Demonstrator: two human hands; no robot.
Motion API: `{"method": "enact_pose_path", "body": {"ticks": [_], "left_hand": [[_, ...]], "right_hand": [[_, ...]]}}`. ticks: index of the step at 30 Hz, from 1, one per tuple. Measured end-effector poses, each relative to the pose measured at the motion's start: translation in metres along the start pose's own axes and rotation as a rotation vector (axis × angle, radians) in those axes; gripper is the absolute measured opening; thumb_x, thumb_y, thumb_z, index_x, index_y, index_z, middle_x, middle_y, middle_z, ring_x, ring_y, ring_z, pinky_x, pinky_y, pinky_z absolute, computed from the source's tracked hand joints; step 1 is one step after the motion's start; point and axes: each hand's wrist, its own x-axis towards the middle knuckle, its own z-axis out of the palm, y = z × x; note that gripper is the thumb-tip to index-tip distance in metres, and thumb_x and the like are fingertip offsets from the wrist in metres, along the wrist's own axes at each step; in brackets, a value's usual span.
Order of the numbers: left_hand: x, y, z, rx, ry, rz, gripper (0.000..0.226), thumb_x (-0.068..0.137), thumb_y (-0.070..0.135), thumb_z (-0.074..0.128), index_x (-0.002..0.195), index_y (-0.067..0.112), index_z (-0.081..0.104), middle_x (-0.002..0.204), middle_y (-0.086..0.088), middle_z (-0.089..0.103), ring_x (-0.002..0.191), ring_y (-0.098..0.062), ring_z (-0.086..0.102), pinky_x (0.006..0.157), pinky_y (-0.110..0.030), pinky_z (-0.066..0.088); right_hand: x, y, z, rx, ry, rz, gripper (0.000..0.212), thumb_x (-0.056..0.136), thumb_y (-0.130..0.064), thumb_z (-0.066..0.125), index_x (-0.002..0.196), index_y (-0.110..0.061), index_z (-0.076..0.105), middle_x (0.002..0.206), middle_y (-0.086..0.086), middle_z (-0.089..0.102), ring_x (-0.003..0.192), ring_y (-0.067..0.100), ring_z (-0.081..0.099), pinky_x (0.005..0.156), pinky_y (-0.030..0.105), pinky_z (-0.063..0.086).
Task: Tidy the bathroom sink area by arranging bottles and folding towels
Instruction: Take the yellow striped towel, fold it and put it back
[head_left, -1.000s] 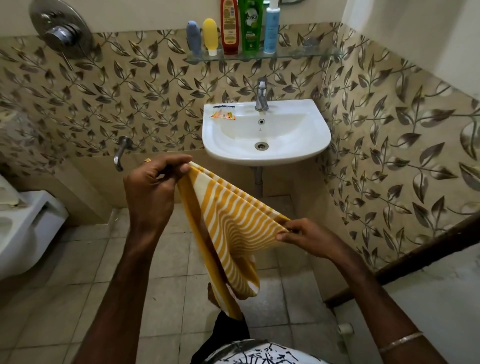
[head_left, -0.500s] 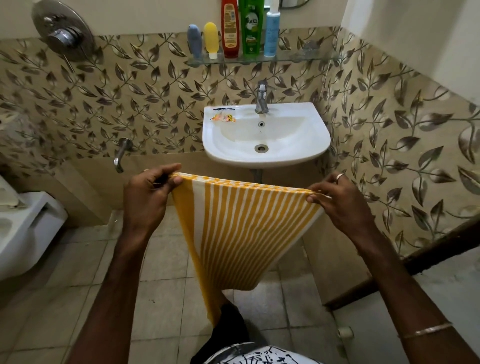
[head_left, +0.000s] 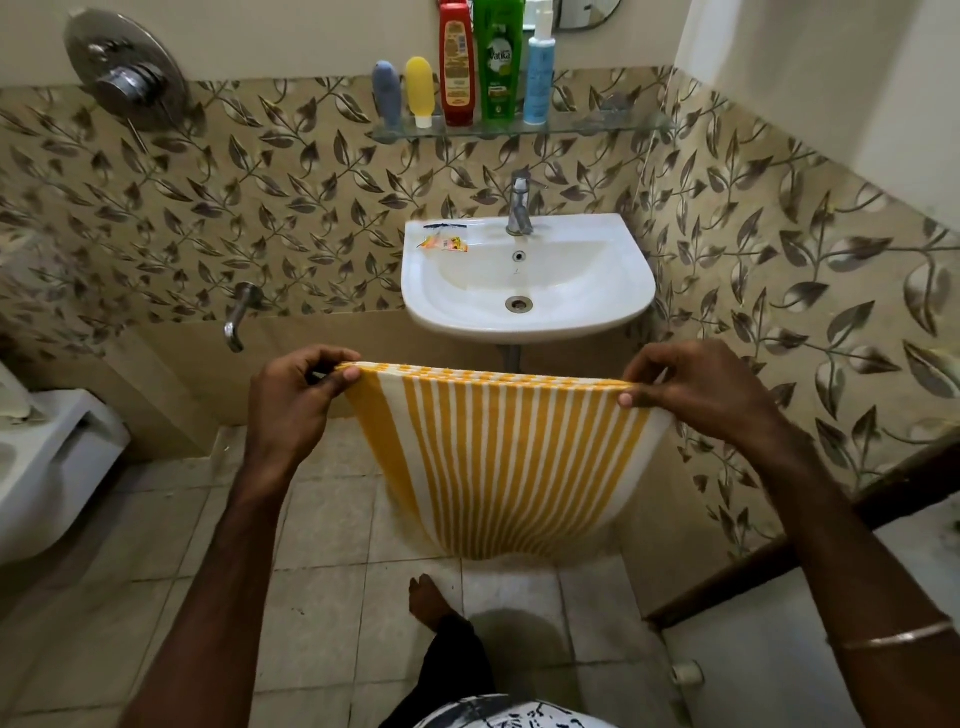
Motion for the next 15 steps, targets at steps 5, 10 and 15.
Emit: {"method": "enact_pose_path", "body": {"ticks": [5,10,15], "left_hand": [[0.006,-0.003,0.008,0.007,0.066,-0.033,0.018,0.089,0.017,0.071,0.106,0.019,0.074,0.096,0.002,0.071,0.087,-0.016,0.065,0.076,-0.039,0.058],[0.014,-0.009,0.011,0.042,0.054,-0.066,0.019,0.088,0.02,0.072,0.107,0.021,0.075,0.099,0.002,0.072,0.089,-0.015,0.066,0.08,-0.043,0.059],[0.018,-0.006,0.015,0.058,0.034,-0.046,0.02,0.087,0.021,0.073,0.107,0.022,0.075,0.1,0.002,0.073,0.088,-0.012,0.065,0.079,-0.033,0.055]], "right_hand": [[-0.001,0.004,0.009,-0.096,-0.072,-0.09,0.039,0.078,-0.033,0.082,0.11,-0.046,0.064,0.089,-0.016,0.071,0.073,-0.007,0.061,0.069,0.032,0.055],[-0.011,-0.019,0.014,-0.538,-0.445,-0.32,0.097,0.096,-0.036,0.062,0.14,-0.069,-0.017,0.1,-0.011,0.071,0.067,-0.002,0.054,0.064,0.023,0.05],[-0.023,-0.054,0.023,-0.686,-0.667,-0.372,0.096,0.102,-0.025,0.046,0.128,-0.071,-0.035,0.081,0.002,0.059,0.058,0.012,0.049,0.053,0.027,0.047]]}}
